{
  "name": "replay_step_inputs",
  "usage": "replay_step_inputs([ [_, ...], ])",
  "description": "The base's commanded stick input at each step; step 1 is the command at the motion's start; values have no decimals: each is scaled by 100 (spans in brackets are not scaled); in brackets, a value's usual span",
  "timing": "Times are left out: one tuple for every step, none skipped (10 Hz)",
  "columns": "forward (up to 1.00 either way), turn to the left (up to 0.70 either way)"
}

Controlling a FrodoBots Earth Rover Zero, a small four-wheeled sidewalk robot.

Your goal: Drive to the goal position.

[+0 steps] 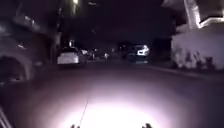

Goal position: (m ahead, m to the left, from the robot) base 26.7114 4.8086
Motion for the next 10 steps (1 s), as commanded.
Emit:
replay_step_inputs([
  [85,0],
  [85,0],
  [85,0],
  [85,0],
  [85,0],
  [85,0],
  [85,0],
  [85,0],
  [85,0],
  [85,0],
])
